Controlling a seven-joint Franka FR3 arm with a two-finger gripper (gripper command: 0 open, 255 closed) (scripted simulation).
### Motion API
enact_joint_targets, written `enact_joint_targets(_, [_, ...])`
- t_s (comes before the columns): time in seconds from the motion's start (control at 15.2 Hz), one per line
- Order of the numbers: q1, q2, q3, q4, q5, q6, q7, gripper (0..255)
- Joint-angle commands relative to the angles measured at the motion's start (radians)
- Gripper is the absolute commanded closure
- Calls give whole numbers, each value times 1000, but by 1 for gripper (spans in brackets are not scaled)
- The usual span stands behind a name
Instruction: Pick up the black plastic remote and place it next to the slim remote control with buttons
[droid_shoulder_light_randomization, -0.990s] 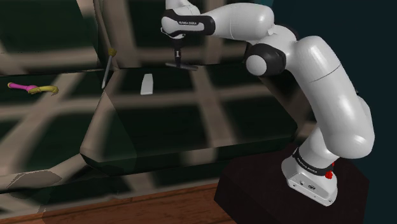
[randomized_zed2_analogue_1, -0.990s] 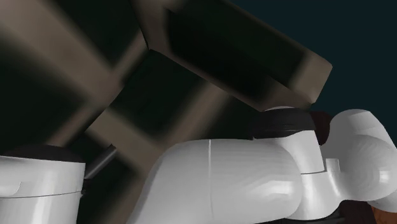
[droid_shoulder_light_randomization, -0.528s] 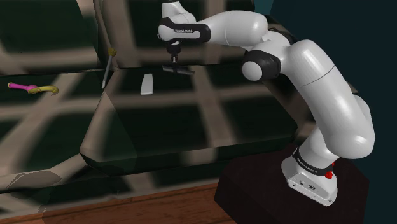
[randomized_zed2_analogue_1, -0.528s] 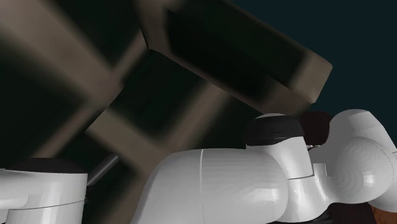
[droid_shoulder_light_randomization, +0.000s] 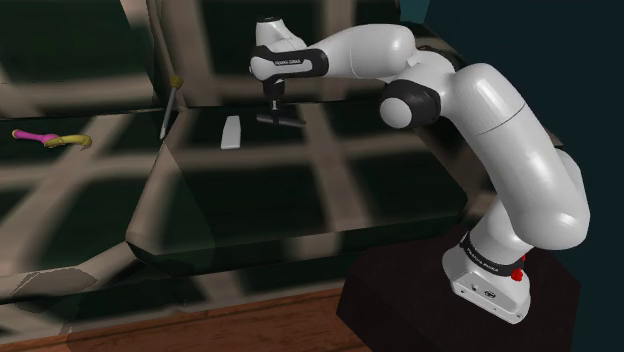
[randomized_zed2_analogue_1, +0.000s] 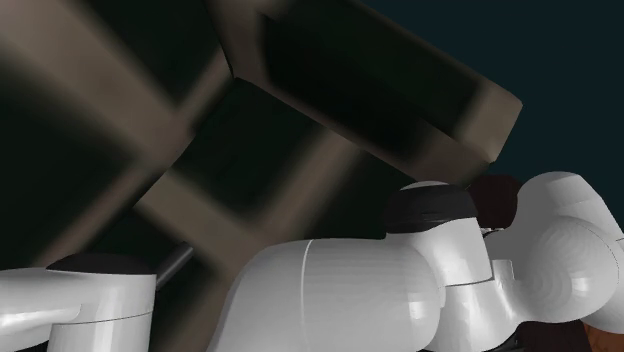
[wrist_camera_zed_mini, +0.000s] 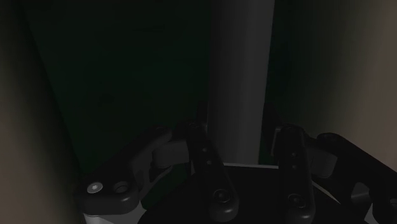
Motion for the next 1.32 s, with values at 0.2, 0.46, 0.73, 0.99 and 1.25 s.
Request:
enact_joint_targets(0.2, [-1,6,1,-12,1,18,-2,255])
enact_joint_targets(0.46, [-1,6,1,-12,1,18,-2,255])
enact_joint_targets(0.73, [-1,7,1,-10,1,17,-2,0])
enact_joint_targets(0.99, [0,-16,-2,16,-2,-32,0,0])
enact_joint_targets(1.25, [-1,-29,-3,53,-4,-82,3,0])
